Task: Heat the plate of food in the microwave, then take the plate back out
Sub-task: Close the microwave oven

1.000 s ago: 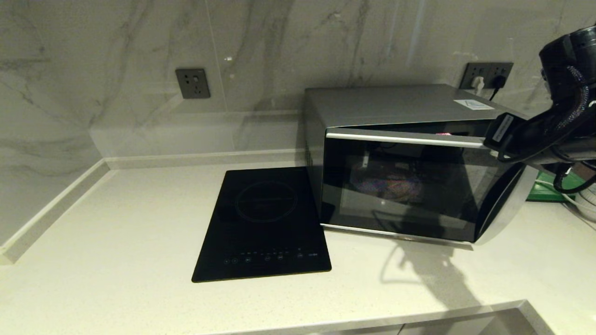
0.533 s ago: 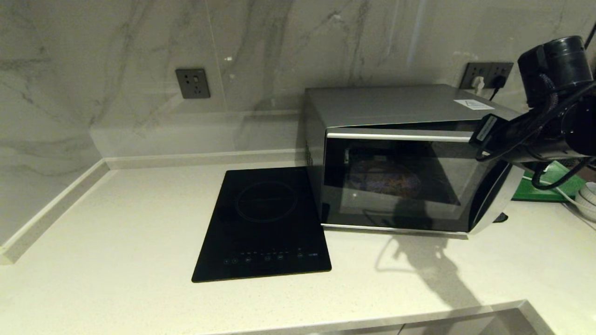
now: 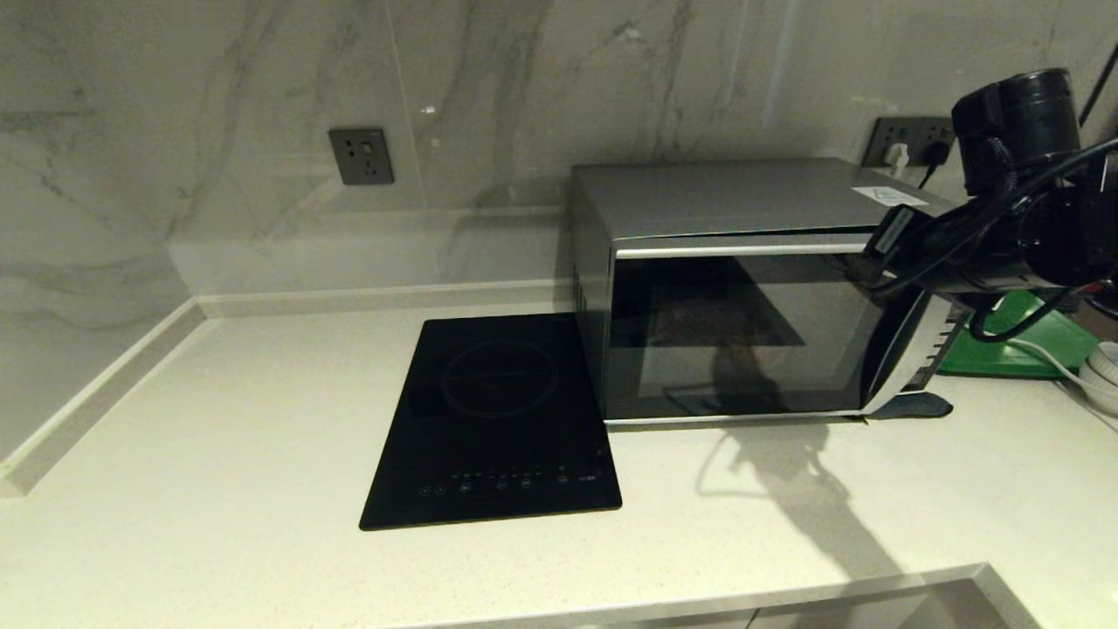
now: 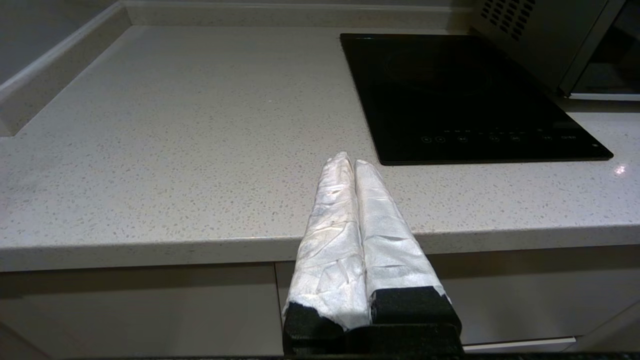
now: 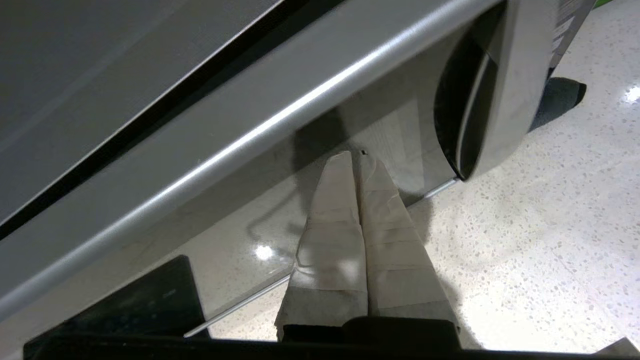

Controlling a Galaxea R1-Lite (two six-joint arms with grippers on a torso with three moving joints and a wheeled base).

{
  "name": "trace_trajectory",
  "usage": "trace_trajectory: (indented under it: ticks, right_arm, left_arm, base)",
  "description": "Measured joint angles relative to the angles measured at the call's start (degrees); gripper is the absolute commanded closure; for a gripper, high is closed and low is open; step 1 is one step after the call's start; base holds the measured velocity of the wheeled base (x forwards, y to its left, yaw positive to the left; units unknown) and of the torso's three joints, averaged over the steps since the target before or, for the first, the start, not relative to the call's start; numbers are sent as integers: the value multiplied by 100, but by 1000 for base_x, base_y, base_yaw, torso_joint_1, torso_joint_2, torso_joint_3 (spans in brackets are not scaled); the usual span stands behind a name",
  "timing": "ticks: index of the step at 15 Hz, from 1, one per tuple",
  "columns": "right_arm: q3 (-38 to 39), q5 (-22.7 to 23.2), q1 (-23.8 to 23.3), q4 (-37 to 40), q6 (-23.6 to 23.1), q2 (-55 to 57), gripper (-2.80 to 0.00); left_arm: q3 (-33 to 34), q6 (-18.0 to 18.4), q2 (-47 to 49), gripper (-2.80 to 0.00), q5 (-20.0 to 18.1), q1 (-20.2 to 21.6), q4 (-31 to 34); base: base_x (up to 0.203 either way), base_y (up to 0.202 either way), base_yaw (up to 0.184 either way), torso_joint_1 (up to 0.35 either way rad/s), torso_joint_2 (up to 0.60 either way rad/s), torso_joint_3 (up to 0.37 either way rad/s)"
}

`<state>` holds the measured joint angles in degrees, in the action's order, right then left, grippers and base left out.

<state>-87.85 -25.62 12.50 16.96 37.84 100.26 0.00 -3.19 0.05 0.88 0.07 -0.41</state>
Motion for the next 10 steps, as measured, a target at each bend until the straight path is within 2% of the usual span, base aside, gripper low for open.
trace_trajectory:
  ticks: [10]
  right_arm:
    - [-11, 55, -93, -178, -63, 232, 0]
  left_arm:
    - [0, 1, 0, 0, 2, 0, 0]
  base:
    - [0, 0, 0, 0, 0, 0]
